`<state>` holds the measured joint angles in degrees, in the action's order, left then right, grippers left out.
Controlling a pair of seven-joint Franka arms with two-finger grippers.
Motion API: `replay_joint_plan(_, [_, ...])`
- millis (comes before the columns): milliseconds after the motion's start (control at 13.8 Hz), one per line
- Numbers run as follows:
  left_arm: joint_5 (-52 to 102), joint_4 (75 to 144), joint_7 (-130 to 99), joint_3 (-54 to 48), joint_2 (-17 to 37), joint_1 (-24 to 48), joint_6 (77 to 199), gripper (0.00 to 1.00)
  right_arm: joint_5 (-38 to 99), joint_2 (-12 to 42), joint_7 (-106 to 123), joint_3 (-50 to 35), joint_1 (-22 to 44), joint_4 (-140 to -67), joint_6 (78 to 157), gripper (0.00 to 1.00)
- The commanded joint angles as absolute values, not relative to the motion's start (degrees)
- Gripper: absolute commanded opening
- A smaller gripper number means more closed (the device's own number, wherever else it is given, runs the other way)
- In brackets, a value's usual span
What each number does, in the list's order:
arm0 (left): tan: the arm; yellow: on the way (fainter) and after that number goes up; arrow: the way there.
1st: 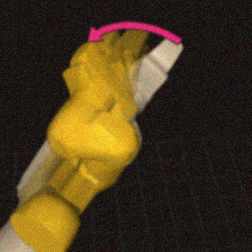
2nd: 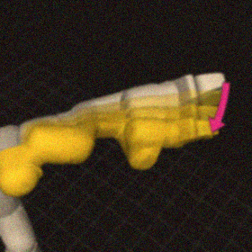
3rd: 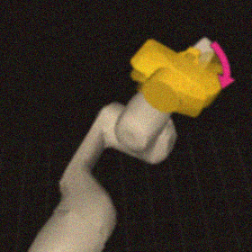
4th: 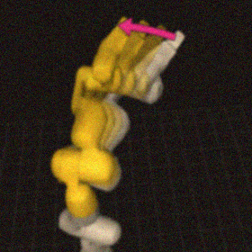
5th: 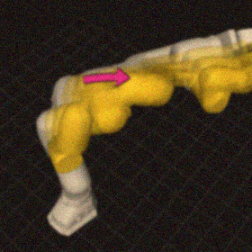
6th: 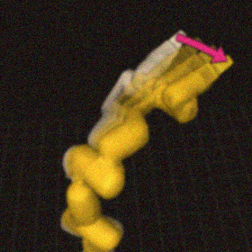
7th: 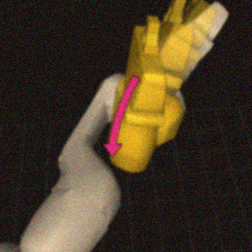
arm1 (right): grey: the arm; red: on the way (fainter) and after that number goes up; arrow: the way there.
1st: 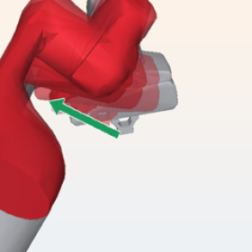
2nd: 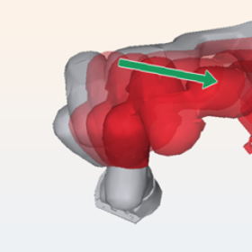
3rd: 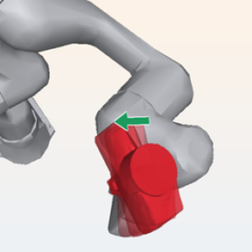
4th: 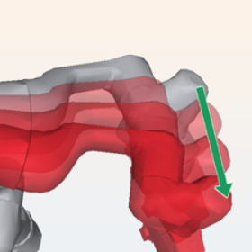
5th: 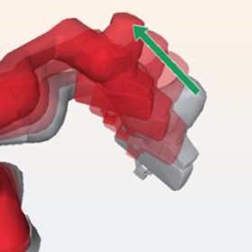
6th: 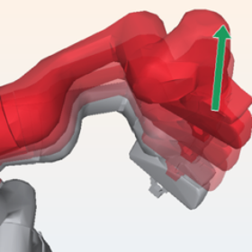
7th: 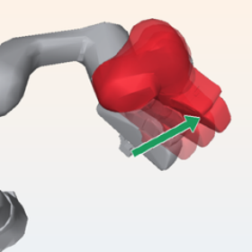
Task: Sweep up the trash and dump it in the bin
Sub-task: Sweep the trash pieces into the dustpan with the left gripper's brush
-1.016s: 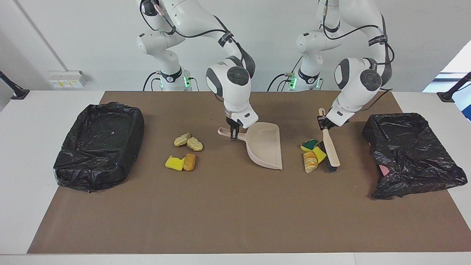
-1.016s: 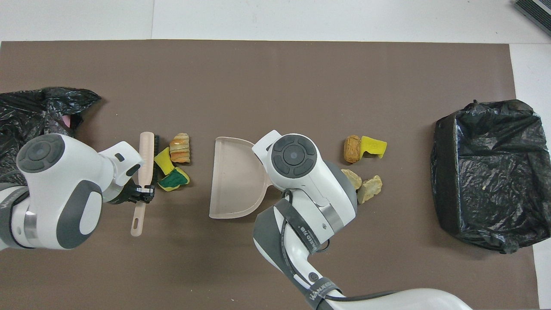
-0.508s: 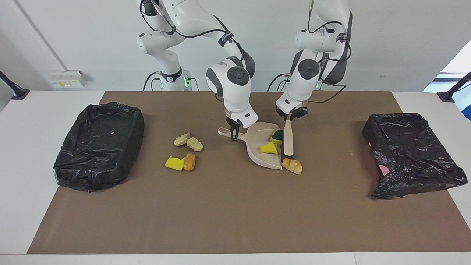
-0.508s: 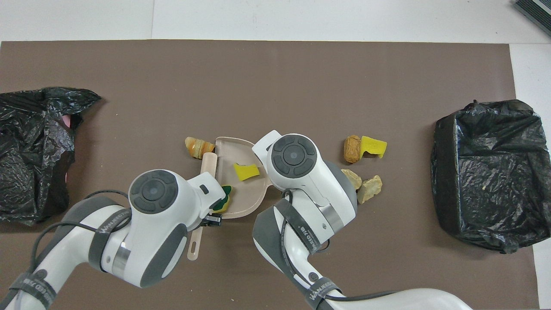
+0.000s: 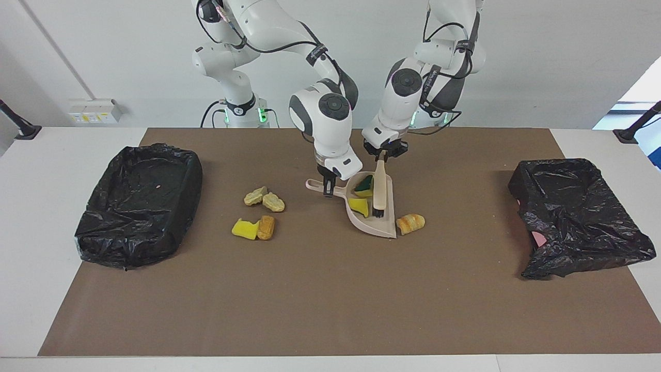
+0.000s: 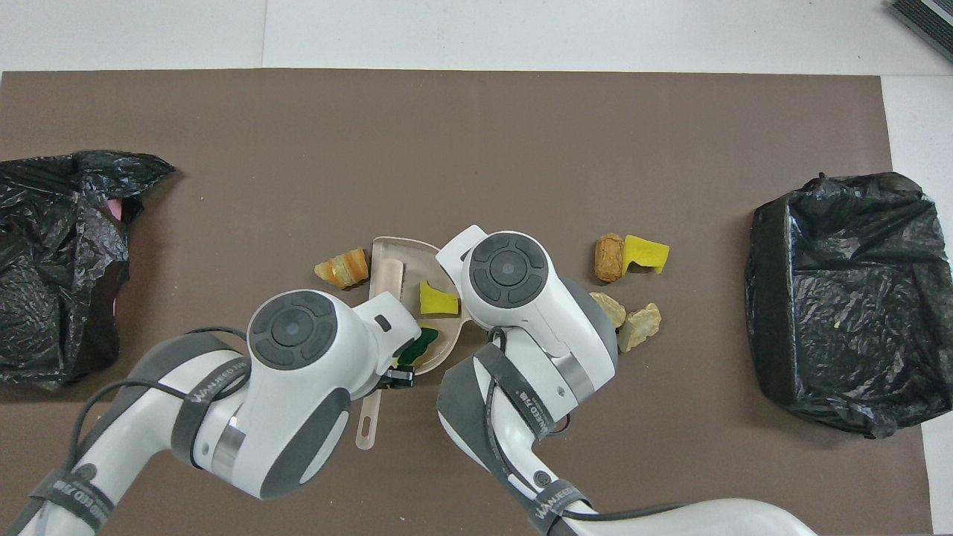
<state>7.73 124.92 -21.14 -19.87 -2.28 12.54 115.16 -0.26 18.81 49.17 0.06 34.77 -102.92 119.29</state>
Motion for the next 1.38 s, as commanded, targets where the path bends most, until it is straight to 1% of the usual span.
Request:
replay_joint_plan(0, [5.38,121.03,-15.33,-19.78,0.51,5.21,114.33,0.0,0.18,17.93,48.96,0.0,34.63,-103.97,119.27,0.0])
replay_joint_plan(290, [4.31,120.23,-0.04,-19.78,2.63,-3.5,118.12,0.0,0.18,17.93,48.87,0.0,34.63,-103.97,119.27,0.0])
replay_joint_plan(363, [2.39,120.23,3.65,-19.78,3.59,-4.47,118.47,0.0,0.18,17.93,48.78,0.0,34.63,-103.97,119.35,0.0])
replay_joint_plan(508, [-4.81,120.41,7.29,-19.86,6.32,-4.22,118.48,0.0,0.18,17.93,48.17,0.0,34.63,-103.97,119.36,0.0])
replay_joint_plan(581, [-4.92,121.45,7.56,-19.86,5.89,-4.13,118.04,0.0,0.18,17.93,48.16,0.0,34.63,-104.15,119.36,0.0])
replay_joint_plan(726, [-4.92,124.0,8.09,-20.21,4.23,-2.56,117.08,0.0,0.18,17.84,48.16,0.0,34.63,-104.32,119.27,0.0])
replay_joint_plan(944, [-4.49,126.2,7.03,-20.3,2.03,3.15,114.87,0.0,0.09,17.58,48.16,0.0,34.63,-104.77,119.36,0.0])
replay_joint_plan(1234, [-1.41,125.78,-3.93,-20.21,1.76,9.39,115.49,0.0,0.09,17.58,48.16,0.0,34.63,-104.77,119.27,0.0])
replay_joint_plan(1306, [-1.41,125.68,-4.91,-20.13,1.67,9.58,115.31,0.0,0.09,17.58,48.16,0.0,34.63,-104.77,119.27,0.0])
